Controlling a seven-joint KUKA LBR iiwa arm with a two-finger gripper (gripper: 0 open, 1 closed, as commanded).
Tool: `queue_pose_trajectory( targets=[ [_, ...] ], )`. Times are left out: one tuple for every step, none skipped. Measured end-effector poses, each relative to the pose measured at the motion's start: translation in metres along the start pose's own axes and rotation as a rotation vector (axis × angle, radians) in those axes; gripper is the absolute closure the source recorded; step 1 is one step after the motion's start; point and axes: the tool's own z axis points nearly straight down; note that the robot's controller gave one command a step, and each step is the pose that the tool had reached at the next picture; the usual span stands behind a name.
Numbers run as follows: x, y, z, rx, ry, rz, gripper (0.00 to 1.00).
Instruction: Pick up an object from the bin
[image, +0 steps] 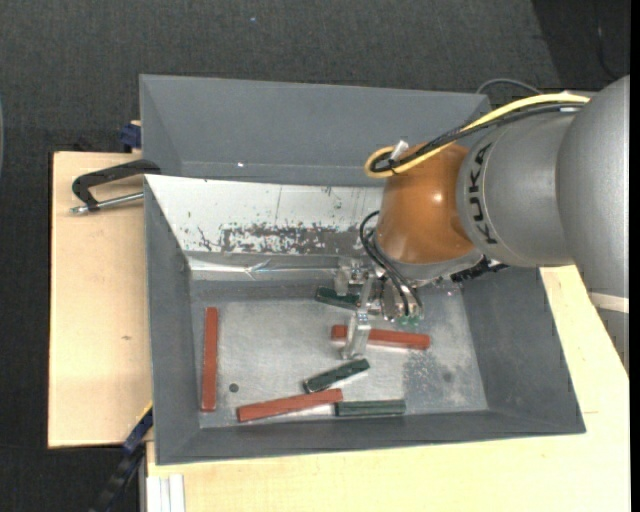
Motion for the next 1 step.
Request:
queue_pose_trajectory(
  targets=[
    [-0.0002,0.0009,-0.0019,-0.002,-0.001,0.001,1.00]
  ],
)
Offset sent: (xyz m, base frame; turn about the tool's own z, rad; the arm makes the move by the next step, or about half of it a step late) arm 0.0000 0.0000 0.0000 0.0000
